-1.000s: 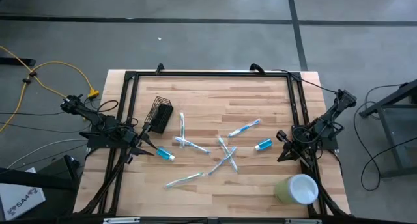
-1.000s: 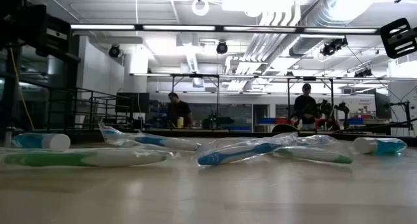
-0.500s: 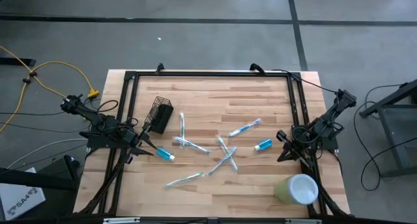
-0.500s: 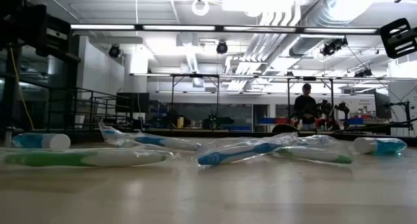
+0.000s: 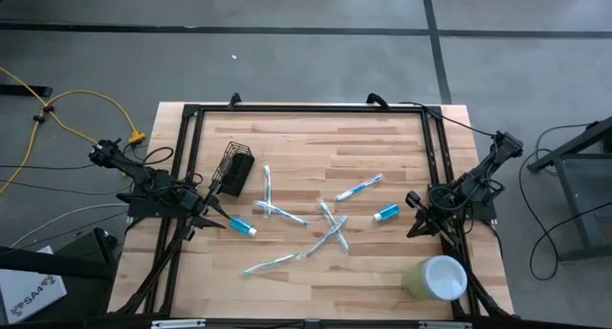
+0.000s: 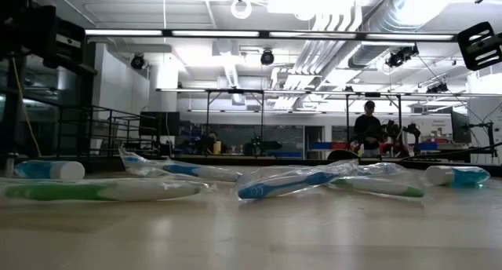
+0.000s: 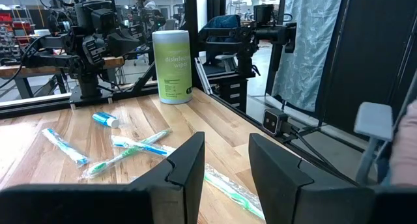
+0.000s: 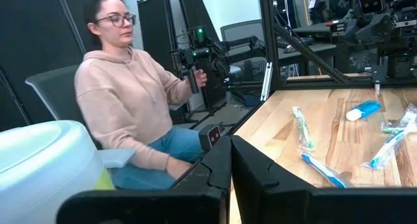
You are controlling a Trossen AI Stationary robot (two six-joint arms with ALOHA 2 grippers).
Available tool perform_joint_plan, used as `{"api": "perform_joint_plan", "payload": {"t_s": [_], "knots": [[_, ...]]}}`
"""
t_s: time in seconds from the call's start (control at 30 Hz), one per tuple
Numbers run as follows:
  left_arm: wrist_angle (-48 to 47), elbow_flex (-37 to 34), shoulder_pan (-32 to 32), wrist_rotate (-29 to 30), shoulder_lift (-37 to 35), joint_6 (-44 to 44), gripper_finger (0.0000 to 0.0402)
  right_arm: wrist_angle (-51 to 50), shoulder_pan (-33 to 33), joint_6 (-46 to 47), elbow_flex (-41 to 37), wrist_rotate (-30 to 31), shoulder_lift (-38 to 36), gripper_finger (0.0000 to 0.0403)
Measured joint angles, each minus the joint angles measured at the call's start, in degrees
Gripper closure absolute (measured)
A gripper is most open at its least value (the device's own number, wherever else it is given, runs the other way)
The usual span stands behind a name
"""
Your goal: Pick & Place toothbrushing station
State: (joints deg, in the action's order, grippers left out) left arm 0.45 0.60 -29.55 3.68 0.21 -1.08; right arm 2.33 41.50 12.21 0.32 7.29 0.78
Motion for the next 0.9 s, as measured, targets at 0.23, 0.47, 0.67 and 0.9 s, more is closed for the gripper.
{"api": "perform_joint_plan", "payload": {"t_s": [0.23,0.47,0.67,0.9], "knots": [[0.0,0.0,0.0,0.0,0.0,0.0,0.0286,0.0,0.0,0.0,0.0,0.0,0.0,0.0401],[3.0,0.0,0.0,0.0,0.0,0.0,0.0286,0.0,0.0,0.0,0.0,0.0,0.0,0.0401],[5.6,0.0,0.0,0.7,0.0,3.1,0.0286,0.0,0.0,0.0,0.0,0.0,0.0,0.0401],[4.0,1.0,0.1,7.9,2.1,7.7,0.0286,0.0,0.0,0.0,0.0,0.0,0.0,0.0401]]}}
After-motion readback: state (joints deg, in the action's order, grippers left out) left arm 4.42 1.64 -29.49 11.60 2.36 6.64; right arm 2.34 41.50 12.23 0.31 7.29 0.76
